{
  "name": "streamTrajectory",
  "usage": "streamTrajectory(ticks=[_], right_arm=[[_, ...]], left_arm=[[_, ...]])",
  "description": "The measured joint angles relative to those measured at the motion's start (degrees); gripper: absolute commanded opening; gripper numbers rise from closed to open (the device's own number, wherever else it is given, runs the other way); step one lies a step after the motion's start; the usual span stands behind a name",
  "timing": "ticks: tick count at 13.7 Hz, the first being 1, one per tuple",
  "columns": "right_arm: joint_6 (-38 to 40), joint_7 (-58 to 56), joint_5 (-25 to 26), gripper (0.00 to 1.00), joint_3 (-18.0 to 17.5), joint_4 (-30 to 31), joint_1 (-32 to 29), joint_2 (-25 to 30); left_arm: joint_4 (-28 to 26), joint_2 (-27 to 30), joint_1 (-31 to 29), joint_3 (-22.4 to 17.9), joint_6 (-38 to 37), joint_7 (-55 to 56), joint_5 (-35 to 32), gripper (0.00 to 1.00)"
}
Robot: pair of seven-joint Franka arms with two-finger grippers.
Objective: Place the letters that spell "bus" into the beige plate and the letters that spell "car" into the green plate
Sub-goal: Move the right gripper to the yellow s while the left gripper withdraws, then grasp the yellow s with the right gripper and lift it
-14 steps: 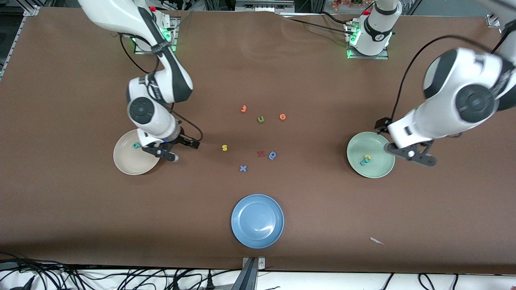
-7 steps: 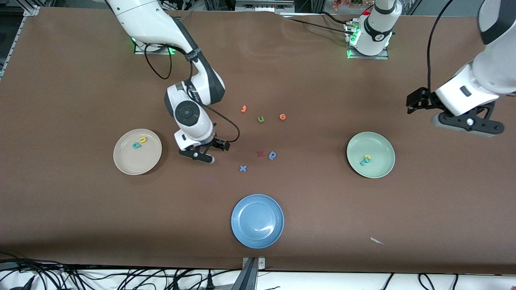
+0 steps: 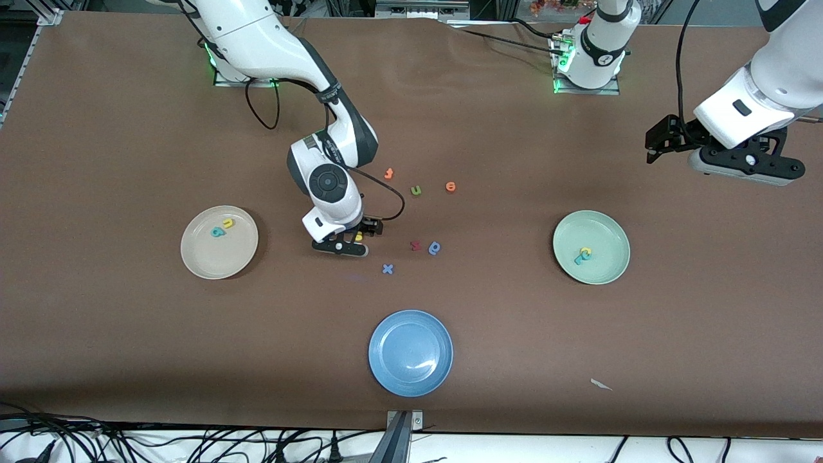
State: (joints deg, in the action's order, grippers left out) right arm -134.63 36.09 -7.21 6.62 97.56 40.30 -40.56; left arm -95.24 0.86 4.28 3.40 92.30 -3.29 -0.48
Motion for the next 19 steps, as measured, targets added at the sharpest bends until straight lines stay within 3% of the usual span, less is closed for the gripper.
streamTrajectory(ticks=[4, 10, 14, 19], right_arm=[[0.0, -1.0, 0.0, 0.72, 0.2, -0.3, -0.3, -0.2], [0.0, -1.0, 0.0, 0.56, 0.2, -0.6, -0.3, -0.8], [0.0, -1.0, -0.1, 0.36, 0.1, -1.1, -0.3, -1.0], [-0.1, -1.0, -0.7, 0.21, 0.1, -1.5, -0.3, -1.0]], left_arm=[[-1.0, 0.9, 0.6, -2.1, 0.0, -0.1, 0.5, 1.0], [-1.0, 0.8, 1.1, -2.2, -0.4, -0.1, 0.5, 1.0], [-0.9, 0.8, 1.0, -2.4, -0.4, -0.1, 0.5, 1.0], [-0.6, 0.8, 1.0, -2.5, -0.4, -0.1, 0.5, 1.0]])
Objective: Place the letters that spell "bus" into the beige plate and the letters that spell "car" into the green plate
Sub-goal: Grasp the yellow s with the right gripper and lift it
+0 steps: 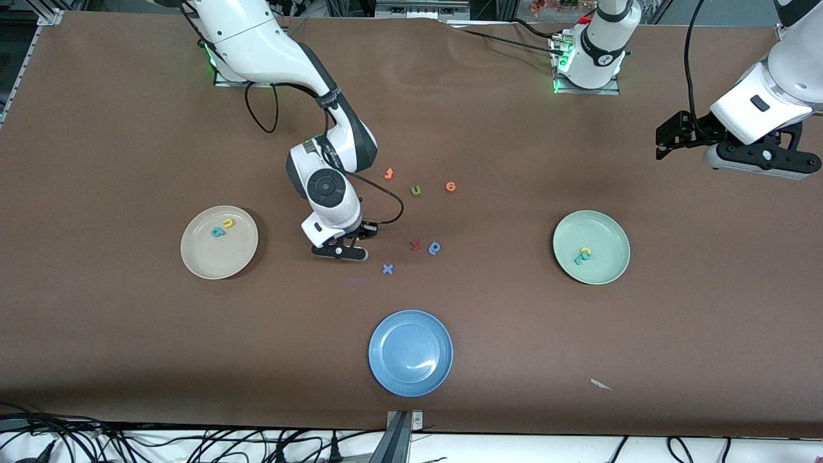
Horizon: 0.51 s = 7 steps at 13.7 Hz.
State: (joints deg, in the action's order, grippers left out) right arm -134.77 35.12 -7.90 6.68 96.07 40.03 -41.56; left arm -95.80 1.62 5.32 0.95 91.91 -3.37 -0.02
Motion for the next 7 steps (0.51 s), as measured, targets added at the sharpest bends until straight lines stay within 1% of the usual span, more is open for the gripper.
streamTrajectory(ticks=[2, 5, 7], right_arm=[[0.0, 0.0, -0.7, 0.11, 0.1, 0.0, 0.0, 0.0], [0.4, 0.0, -1.8, 0.09, 0.1, -0.7, -0.2, -0.1], [4.4, -0.1, -2.3, 0.09, 0.4, -3.2, -1.1, -0.1]], left_arm=[[0.0, 0.0, 0.0, -0.1, 0.0, 0.0, 0.0, 1.0], [0.0, -0.1, -0.1, -0.1, 0.0, 0.0, 0.0, 1.0], [0.0, -0.1, -0.1, -0.1, 0.0, 0.0, 0.0, 1.0]])
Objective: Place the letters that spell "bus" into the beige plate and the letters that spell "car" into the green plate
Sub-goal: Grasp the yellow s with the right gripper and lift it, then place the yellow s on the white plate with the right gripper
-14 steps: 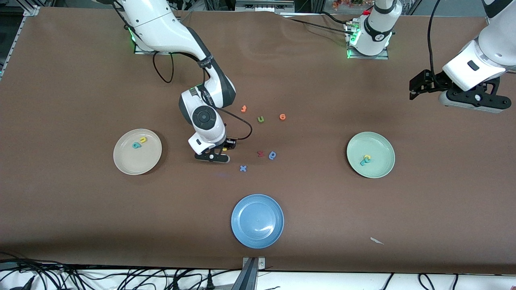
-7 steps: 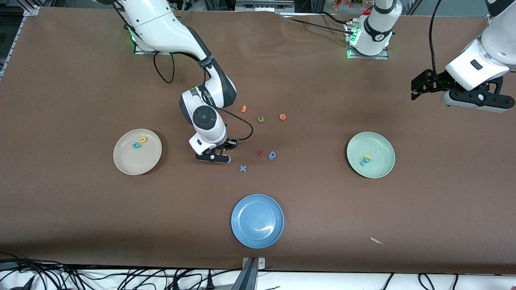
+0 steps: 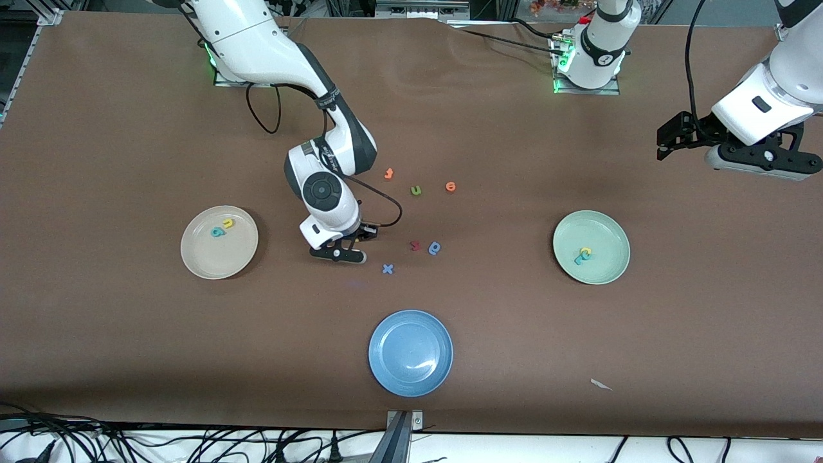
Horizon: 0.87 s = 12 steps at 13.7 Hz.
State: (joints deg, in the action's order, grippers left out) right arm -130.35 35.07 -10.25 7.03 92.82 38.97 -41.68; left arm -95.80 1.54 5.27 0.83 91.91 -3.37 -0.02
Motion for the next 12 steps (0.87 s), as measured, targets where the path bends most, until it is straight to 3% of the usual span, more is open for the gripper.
streamTrajectory(ticks=[3, 6, 8, 12], right_arm=[[9.9, -5.8, -0.1, 0.09, 0.9, -5.0, -4.1, 0.7], [14.0, -13.1, -0.1, 0.09, 5.7, -3.8, -6.6, 3.4], [13.4, -17.6, -0.1, 0.09, 8.9, 0.1, -6.9, 6.2], [5.5, -29.5, -0.1, 0.09, 15.5, 14.2, -6.9, 13.7]], left_arm=[[0.0, 0.0, -0.1, -0.1, 0.0, 0.0, 0.0, 1.0], [0.0, -0.1, -0.5, -0.3, 0.0, 0.0, 0.0, 1.0], [0.0, -0.1, -0.6, -0.4, 0.0, 0.0, 0.0, 1.0], [0.0, -0.2, -0.6, -0.4, 0.0, 0.0, 0.0, 1.0]])
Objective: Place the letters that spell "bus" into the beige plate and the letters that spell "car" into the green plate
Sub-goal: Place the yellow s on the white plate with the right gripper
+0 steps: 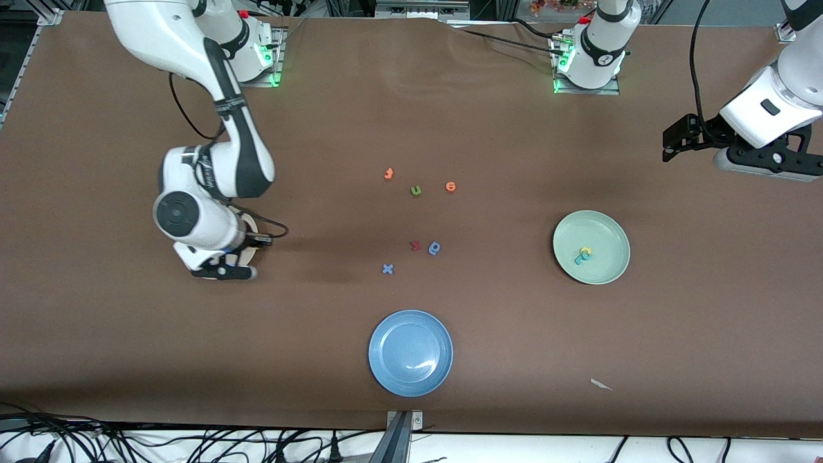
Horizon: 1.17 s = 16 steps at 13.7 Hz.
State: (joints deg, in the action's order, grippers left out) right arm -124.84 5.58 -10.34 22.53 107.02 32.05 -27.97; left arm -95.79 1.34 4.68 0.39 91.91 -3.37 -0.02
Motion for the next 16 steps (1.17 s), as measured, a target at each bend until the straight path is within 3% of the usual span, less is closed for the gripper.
streamTrajectory(ticks=[3, 4, 6, 10, 16], right_arm=[[-8.0, -4.4, 0.0, 0.11, 3.1, 10.5, -0.1, 5.1], [-11.1, -4.6, 0.0, 0.25, 3.3, 13.3, -0.1, 6.2], [-15.6, -4.6, -0.2, 1.0, 3.3, 16.6, 0.1, 6.8], [-15.5, -4.6, -0.6, 1.0, 4.4, 16.6, 0.1, 7.0], [1.7, -4.5, -2.4, 1.0, 6.0, 7.0, 0.0, 8.5]], left_arm=[[0.0, 0.0, 0.0, 0.0, 0.0, 0.0, 0.0, 1.0], [0.0, 0.0, 0.0, 0.0, 0.0, 0.0, 0.0, 1.0], [0.0, 0.0, 0.0, 0.0, 0.0, 0.0, 0.0, 1.0], [0.0, 0.0, 0.0, 0.0, 0.0, 0.0, 0.0, 1.0], [0.1, -0.2, 0.0, 0.0, 0.0, 0.0, 0.0, 1.0]])
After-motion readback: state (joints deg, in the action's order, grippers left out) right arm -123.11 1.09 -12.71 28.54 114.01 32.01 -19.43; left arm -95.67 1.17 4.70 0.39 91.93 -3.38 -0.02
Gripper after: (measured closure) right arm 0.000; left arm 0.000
